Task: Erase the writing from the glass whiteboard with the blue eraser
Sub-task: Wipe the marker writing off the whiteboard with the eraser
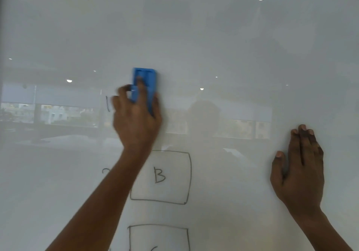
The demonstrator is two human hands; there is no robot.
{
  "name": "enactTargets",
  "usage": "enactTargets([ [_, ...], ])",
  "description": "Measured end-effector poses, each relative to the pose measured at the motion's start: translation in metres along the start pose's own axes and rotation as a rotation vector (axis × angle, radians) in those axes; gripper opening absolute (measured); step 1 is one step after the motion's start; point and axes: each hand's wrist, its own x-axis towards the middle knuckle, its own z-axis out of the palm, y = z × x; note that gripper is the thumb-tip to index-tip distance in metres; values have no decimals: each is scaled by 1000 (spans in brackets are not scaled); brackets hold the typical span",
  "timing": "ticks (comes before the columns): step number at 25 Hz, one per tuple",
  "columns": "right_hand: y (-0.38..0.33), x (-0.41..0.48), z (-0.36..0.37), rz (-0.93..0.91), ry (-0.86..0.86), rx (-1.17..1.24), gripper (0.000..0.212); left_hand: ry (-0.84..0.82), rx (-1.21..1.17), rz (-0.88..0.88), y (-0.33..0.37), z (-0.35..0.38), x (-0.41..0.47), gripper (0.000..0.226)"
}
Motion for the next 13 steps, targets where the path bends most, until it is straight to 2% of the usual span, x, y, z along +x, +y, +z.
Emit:
enactTargets([
  [2,1,0,-1,-12,-3,9,62,-20,-80,440,20,-3,-36,53],
  [3,2,1,-3,-19,-7,23,62,-52,-98,570,17,-4,-46,52],
  [4,3,1,-4,-28,-9,35,62,-64,-102,604,7,-4,-46,50],
  [5,4,1,-5,-35,-9,38,62,-48,-89,554,-8,-3,-39,50],
  [6,4,1,-5,-41,-8,35,62,-18,-50,432,-27,-2,-28,51],
  [9,0,3,-5,-44,-3,13,61,-36,37,-77,-73,-4,6,59],
  [10,-2,3,-4,-36,0,-2,60,-56,35,-188,-77,-4,10,60],
  [11,-3,3,-4,-28,4,-14,60,-59,33,-220,-74,-5,9,60],
  [12,-5,3,-4,-24,7,-21,60,-48,23,-159,-65,-6,4,59],
  [13,-5,3,-4,-26,7,-21,60,-33,3,-17,-53,-7,-6,58],
])
